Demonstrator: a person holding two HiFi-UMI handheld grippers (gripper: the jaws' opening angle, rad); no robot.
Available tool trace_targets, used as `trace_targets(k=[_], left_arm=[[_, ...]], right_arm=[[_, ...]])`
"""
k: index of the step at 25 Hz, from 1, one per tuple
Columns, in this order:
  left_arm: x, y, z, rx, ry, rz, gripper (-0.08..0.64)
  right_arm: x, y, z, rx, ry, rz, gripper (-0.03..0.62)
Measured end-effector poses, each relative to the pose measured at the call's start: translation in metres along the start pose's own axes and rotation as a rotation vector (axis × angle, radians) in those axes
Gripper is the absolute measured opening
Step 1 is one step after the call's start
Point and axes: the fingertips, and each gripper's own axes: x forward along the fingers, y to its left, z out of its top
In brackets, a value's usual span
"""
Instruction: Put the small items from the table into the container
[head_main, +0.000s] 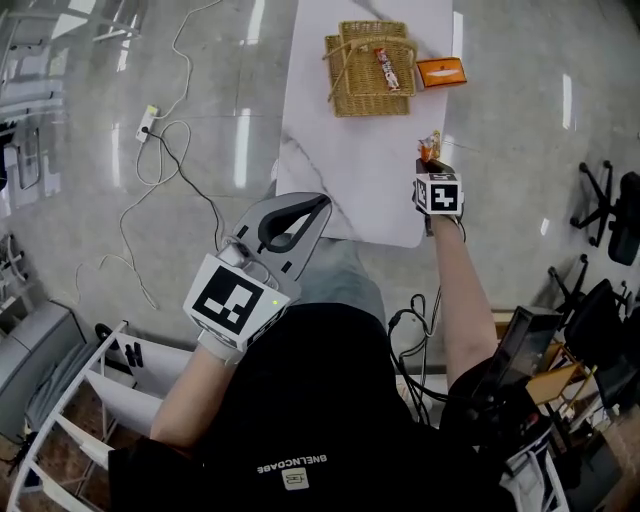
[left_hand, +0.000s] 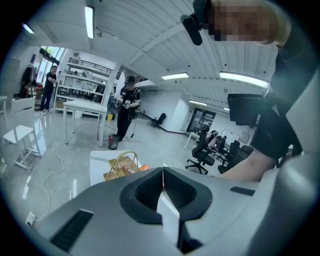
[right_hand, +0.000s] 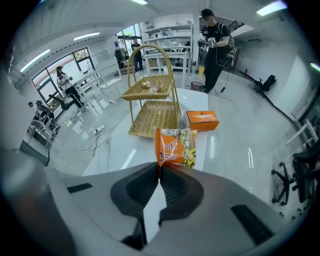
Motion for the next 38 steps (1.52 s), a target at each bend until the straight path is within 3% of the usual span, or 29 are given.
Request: trace_targets(k=[11,18,30,38], left_arm=[[-0.026,0.008,0.026,0.045,-0.067,-0.051,0.008],[-0.033,0.024,0.042,0.071,-0.086,-0.067,0.008],[-0.047,0.065,0.042,0.034,-0.082,-0.026,0.008],[-0.052,0.098,0.036,-0.023,-0.081,0.018,0.008]], right_arm=[[-0.066,0.042,0.082,-0.059,-0.134,0.016,0.018],[-0.077,0.074,0.131,-0.123,-0.178,0.054,0.018],[-0.042,0.103,0.18,-0.256,-0.136,0.081,0.018],[-0.008,0.099,0.198,-0.263,-0.082,0.074,0.018]])
